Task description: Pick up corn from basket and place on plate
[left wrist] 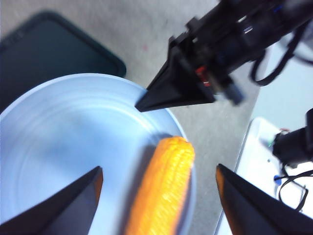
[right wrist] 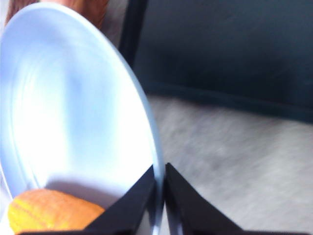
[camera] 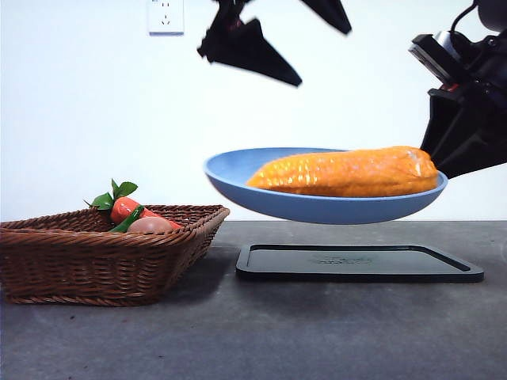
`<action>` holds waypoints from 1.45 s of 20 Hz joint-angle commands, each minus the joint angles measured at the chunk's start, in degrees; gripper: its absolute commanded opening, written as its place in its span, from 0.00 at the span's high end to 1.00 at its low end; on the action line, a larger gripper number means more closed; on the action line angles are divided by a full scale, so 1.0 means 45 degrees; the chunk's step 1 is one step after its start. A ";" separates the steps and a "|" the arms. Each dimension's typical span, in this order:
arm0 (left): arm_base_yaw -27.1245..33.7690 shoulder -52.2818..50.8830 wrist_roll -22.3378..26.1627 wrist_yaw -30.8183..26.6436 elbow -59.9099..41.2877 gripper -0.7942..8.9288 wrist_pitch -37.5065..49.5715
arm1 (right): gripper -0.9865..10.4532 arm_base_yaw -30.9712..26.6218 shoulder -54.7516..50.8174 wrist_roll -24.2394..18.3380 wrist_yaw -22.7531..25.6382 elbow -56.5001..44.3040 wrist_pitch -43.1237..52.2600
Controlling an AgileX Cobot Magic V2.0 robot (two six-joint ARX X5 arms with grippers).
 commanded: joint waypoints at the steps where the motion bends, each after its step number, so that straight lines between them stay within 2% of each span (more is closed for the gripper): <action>1: -0.0039 -0.0092 0.0131 0.0053 0.0743 0.53 -0.0233 | 0.91 -0.0350 0.0389 0.0087 -0.0015 0.0321 0.0505; 8: 0.0039 -0.0340 0.0112 0.0083 0.1617 0.53 -0.0933 | 0.91 -0.1549 0.3104 0.0165 0.0000 0.2016 0.0821; 15: 0.0039 -0.0389 0.0078 0.0121 0.1637 0.53 -0.1341 | 0.91 -0.1749 0.6441 0.0403 0.0000 0.4478 0.0743; 24: 0.0039 -0.0384 0.0078 0.0121 0.1637 0.53 -0.1447 | 0.91 -0.1749 0.7543 0.0461 0.0083 0.4750 0.1054; 29: 0.0039 -0.0384 0.0083 0.0117 0.1637 0.53 -0.1486 | 0.76 -0.1744 0.7538 0.0461 0.0073 0.4750 0.0957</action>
